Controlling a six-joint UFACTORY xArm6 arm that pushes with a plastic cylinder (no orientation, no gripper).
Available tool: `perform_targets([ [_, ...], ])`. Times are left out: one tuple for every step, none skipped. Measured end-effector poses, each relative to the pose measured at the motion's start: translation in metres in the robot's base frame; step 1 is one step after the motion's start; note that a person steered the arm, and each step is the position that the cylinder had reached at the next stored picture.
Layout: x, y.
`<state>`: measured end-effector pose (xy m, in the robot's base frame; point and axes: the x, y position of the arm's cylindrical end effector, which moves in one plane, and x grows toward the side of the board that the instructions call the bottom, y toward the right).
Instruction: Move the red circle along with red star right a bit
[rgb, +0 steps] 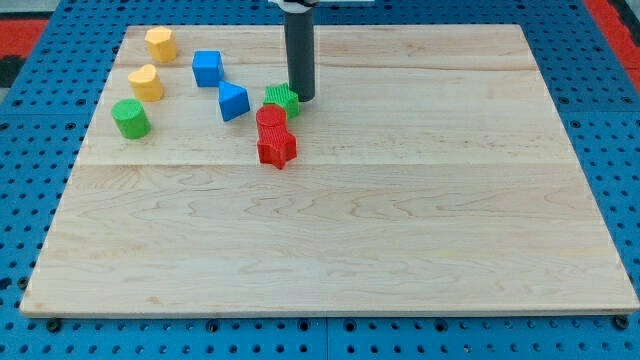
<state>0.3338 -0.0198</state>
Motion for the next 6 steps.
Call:
perform_targets([
  [0.002,0.018],
  [0.071,0.075],
  [0.127,0.031],
  [0.131,-0.060],
  [0.105,-0.105],
  [0.066,-0.097],
])
